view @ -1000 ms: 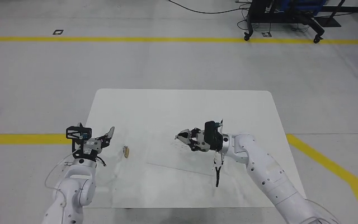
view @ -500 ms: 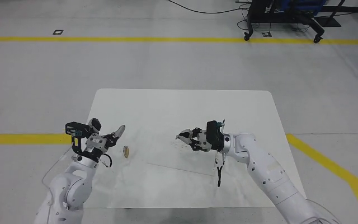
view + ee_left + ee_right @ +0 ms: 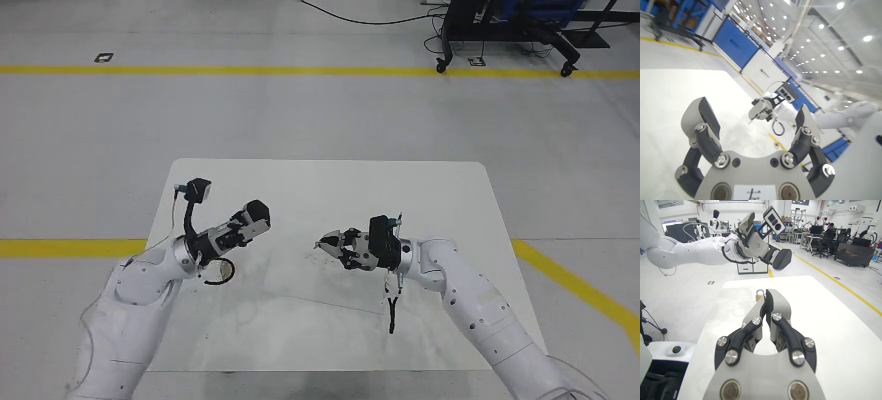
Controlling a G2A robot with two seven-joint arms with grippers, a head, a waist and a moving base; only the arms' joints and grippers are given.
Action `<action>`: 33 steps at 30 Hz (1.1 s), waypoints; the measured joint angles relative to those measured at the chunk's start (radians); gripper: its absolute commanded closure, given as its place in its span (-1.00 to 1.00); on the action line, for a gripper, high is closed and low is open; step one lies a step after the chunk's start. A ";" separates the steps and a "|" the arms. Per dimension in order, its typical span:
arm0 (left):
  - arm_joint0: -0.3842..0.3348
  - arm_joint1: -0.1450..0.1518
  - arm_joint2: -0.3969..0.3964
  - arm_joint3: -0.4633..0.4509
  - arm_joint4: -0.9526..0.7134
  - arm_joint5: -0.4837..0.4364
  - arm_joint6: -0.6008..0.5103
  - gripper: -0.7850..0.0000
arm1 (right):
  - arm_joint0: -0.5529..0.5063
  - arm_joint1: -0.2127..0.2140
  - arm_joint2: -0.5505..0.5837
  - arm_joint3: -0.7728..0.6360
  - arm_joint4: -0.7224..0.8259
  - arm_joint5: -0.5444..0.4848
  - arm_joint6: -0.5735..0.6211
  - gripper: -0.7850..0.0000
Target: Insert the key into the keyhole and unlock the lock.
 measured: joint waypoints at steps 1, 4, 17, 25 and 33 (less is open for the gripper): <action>-0.024 0.001 0.009 0.034 -0.054 -0.003 -0.052 -1.00 | 0.000 0.000 0.000 0.000 0.000 0.000 0.000 1.00; -0.080 0.002 0.035 0.128 -0.126 -0.040 -0.140 -1.00 | 0.000 0.000 0.000 0.000 0.000 0.000 0.000 1.00; -0.150 0.066 0.229 0.216 -0.040 -0.209 0.042 -1.00 | 0.061 -0.026 -0.103 0.111 0.501 -0.015 0.065 1.00; -0.194 0.112 0.361 0.235 -0.036 -0.273 0.106 -0.68 | 0.151 -0.063 -0.218 0.266 0.882 -0.012 0.288 1.00; -0.247 0.150 0.477 0.267 -0.044 -0.325 0.158 0.18 | 0.203 -0.091 -0.275 0.317 1.039 -0.015 0.412 1.00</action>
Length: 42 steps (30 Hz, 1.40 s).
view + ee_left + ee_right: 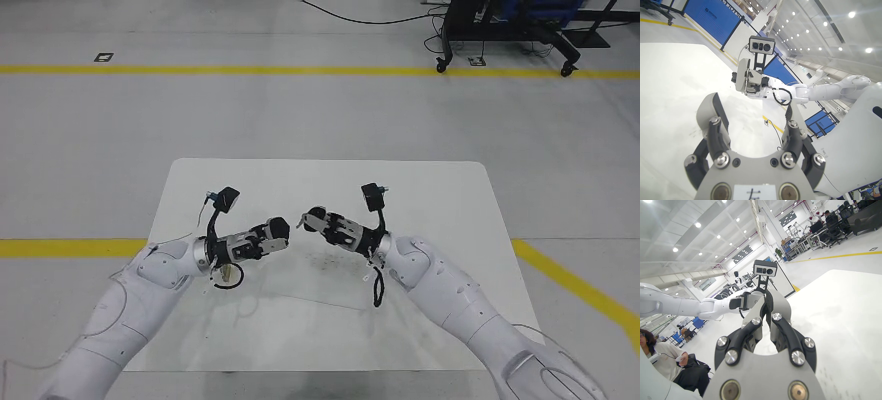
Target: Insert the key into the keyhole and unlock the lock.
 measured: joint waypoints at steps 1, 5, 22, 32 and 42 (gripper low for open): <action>-0.006 0.003 0.011 0.003 -0.003 -0.001 0.001 0.22 | 0.002 -0.002 -0.003 0.002 0.003 0.000 0.007 1.00; -0.028 0.013 0.048 0.009 -0.019 0.000 0.000 0.29 | 0.006 -0.012 -0.022 0.003 0.026 0.000 0.039 1.00; -0.043 0.036 0.081 0.005 -0.056 0.000 0.000 1.00 | 0.029 -0.042 -0.054 0.036 0.093 0.000 0.107 1.00; -0.048 0.041 0.091 0.008 -0.061 0.000 0.000 1.00 | 0.018 -0.041 -0.025 0.034 0.076 0.000 0.101 1.00; -0.053 0.046 0.087 0.028 -0.107 0.000 0.000 1.00 | 0.011 -0.039 -0.011 0.027 0.062 0.000 0.106 -1.00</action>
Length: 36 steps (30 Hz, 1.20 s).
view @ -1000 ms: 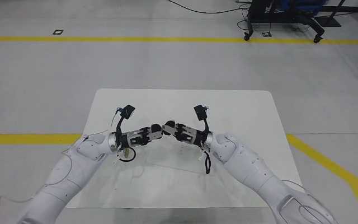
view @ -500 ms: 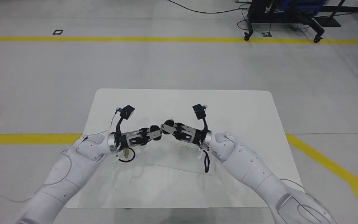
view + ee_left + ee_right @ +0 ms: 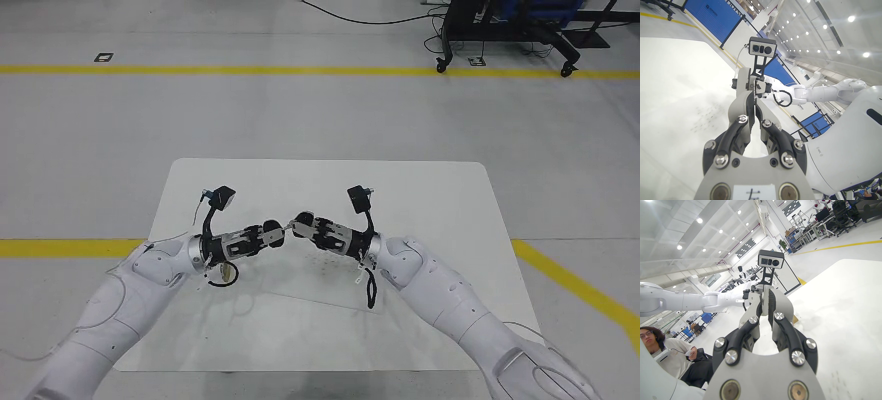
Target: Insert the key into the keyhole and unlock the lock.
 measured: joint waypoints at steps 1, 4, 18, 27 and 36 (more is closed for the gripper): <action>0.000 0.001 -0.001 0.003 -0.009 0.000 0.000 1.00 | 0.000 0.000 0.000 0.000 0.000 0.000 0.000 -1.00; 0.000 0.004 -0.006 0.020 -0.056 0.000 0.000 1.00 | 0.000 0.000 0.000 0.000 0.000 0.000 0.000 -1.00; -0.001 0.018 -0.027 -0.006 0.001 0.062 0.023 1.00 | 0.000 0.000 0.000 0.000 0.000 0.001 0.000 -1.00; 0.040 0.037 -0.062 -0.121 0.228 0.111 -0.031 1.00 | -0.011 0.064 0.070 -0.070 0.023 0.086 0.319 -1.00; 0.046 0.042 -0.064 -0.159 0.266 0.134 -0.095 1.00 | -0.069 0.119 0.136 -0.235 0.150 0.215 0.577 0.12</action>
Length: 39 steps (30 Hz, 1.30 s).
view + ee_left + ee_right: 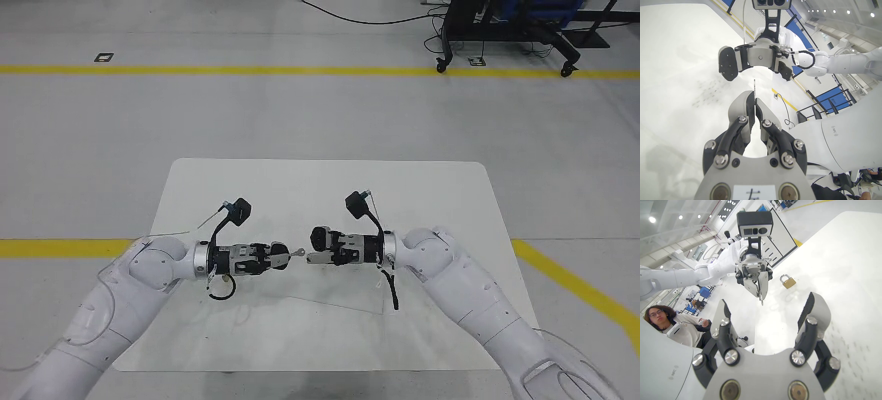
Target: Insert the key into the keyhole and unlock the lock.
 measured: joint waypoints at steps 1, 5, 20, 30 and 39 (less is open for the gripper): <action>-0.001 -0.001 0.001 -0.001 0.003 0.002 0.000 1.00 | -0.005 0.001 0.001 -0.010 0.000 0.005 0.004 0.14; -0.001 -0.004 0.004 -0.006 0.008 -0.002 -0.003 1.00 | -0.017 0.006 0.002 -0.039 -0.009 0.022 0.012 0.29; -0.026 -0.017 0.020 0.011 0.028 -0.007 -0.015 1.00 | -0.025 0.009 -0.001 -0.046 -0.032 0.048 0.000 0.49; -0.028 -0.022 0.025 0.015 0.041 -0.008 -0.014 1.00 | -0.031 0.012 -0.004 -0.053 -0.023 0.058 0.008 1.00; -0.029 -0.025 0.023 0.017 0.047 -0.014 -0.010 -1.00 | -0.023 0.010 -0.013 -0.045 -0.023 0.063 0.011 1.00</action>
